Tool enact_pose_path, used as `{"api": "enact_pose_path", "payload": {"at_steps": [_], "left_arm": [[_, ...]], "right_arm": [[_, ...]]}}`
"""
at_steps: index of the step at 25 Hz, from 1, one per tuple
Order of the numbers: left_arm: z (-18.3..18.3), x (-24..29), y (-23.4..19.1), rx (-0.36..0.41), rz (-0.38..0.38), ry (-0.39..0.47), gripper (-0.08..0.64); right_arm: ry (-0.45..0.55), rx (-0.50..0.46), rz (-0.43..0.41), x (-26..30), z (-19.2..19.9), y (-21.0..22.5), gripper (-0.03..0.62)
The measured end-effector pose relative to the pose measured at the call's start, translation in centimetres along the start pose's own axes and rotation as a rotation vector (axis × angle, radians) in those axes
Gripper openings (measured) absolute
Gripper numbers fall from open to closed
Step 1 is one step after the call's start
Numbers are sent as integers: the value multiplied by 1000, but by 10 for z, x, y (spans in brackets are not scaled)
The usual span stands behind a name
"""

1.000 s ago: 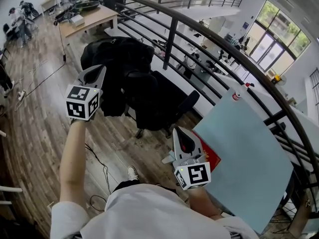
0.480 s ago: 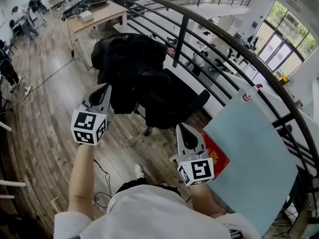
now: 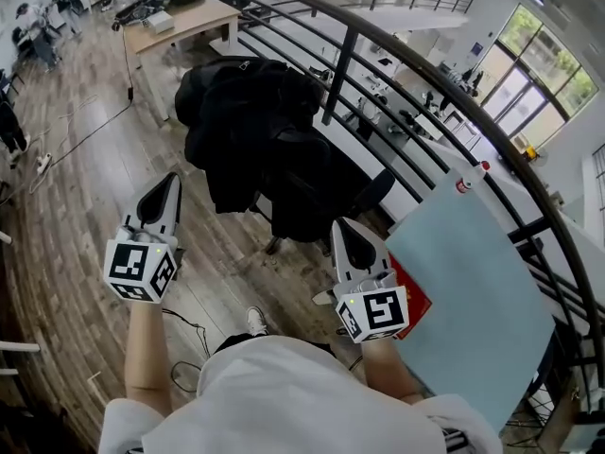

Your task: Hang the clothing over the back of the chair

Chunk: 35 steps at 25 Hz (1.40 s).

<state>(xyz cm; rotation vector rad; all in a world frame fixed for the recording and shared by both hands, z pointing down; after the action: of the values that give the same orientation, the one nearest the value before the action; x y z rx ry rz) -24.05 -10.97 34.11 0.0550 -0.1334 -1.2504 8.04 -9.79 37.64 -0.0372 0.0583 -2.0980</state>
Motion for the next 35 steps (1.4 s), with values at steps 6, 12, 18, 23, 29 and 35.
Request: {"api": "enact_pose_path", "payload": {"at_steps": [6,12,18,23,29,35], "left_arm": [[10,-12,-7,19,-31,15,23],[26,-15,2,35,-21,-1,23],[32,-24,7,16,-24,13,23],[31,-28,1,14,-51,54,23],[36,-31,2,0,-58,52,23],[30,-27,3,-9,-52,69,23]], "right_arm": [[-19,-25,13,8,1,1,15],[-36,-22,56,12,9,5,15],[-41,-16,101,11,7,13,15],[-45,-32,118,12,5,16,15],[-52,-35,139,7,6,22,15],[-60,-26,141,4,7,21,15]]}}
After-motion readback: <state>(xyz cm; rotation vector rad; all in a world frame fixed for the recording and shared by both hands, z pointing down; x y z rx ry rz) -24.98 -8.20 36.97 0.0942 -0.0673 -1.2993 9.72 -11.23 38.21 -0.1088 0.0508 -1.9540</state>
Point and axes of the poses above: the fingertips, and each gripper's own axes: x forward along the fingers, y to its right, z out of its underside, the point moved 6 cm from there along -x, backward along the fingers, and after that the axes turned 4 degrees about z, right-handed, at the moved point
